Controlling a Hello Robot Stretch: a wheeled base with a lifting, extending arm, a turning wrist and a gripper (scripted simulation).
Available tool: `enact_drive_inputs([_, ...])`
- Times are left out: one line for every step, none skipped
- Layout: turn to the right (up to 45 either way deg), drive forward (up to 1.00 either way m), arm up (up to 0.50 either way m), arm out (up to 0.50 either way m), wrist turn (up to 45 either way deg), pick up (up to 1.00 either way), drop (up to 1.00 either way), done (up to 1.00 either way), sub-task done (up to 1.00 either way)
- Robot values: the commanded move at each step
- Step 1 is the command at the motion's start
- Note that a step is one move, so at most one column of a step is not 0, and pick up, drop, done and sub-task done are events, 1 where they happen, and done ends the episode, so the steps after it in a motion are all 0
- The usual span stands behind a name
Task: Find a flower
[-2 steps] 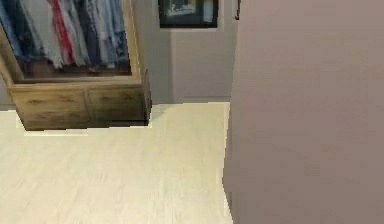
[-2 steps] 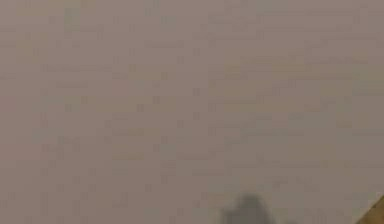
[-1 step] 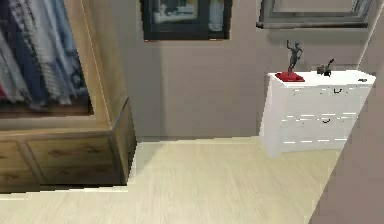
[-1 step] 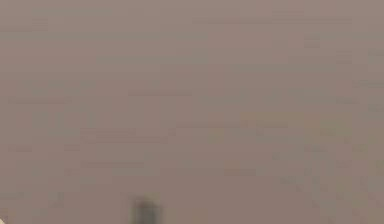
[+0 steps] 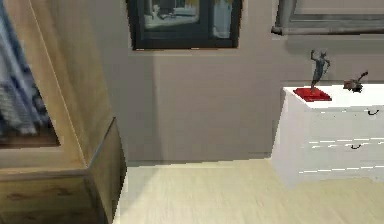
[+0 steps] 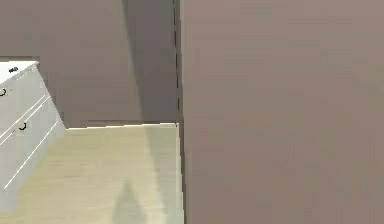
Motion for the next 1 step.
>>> enact_drive_inputs([33.0,0.00,0.00,0.00,0.0,0.00,0.00,0.00,0.00])
